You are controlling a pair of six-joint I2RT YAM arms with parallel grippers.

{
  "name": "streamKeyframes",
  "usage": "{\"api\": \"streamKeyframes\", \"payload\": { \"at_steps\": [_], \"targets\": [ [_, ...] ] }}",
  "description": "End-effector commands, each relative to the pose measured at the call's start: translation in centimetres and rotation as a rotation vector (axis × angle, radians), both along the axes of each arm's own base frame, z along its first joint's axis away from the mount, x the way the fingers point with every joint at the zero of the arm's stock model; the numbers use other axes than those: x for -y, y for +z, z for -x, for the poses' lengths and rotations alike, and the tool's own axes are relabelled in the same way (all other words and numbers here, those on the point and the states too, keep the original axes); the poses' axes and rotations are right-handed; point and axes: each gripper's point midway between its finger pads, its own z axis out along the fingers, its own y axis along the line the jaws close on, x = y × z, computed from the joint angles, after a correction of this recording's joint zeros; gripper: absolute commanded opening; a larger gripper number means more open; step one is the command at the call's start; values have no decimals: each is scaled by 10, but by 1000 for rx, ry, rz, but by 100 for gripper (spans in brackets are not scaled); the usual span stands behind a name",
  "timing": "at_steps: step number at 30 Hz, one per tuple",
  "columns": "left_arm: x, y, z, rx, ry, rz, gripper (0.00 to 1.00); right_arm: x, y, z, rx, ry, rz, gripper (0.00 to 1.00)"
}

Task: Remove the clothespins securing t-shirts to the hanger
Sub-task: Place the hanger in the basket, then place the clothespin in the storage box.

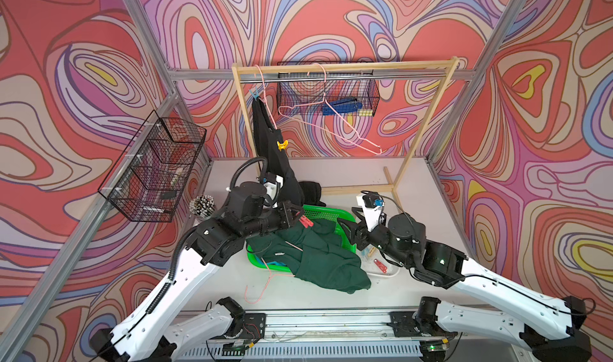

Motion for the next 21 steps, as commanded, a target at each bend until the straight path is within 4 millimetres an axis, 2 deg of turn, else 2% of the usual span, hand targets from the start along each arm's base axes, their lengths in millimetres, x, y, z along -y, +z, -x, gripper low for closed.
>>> {"api": "streamKeyframes", "payload": {
  "at_steps": [1,7,11,19,20,21],
  "targets": [
    [29,-3,-8,31,-22,15,0,35,10,-7,36,-152,-10,65],
    [95,-26,0,1,-146,-3,0,73,16,-3,45,-270,10,69],
    [133,-40,2,-17,-216,-28,0,89,23,3,60,-294,-13,73],
    [183,-66,-2,-70,-282,-49,2,112,32,12,76,-333,-36,80],
    [188,-70,-2,-80,-289,-52,5,114,33,13,77,-335,-38,95],
    [193,-73,-1,-90,-296,-54,6,116,33,14,79,-339,-40,98]
  ]
}}
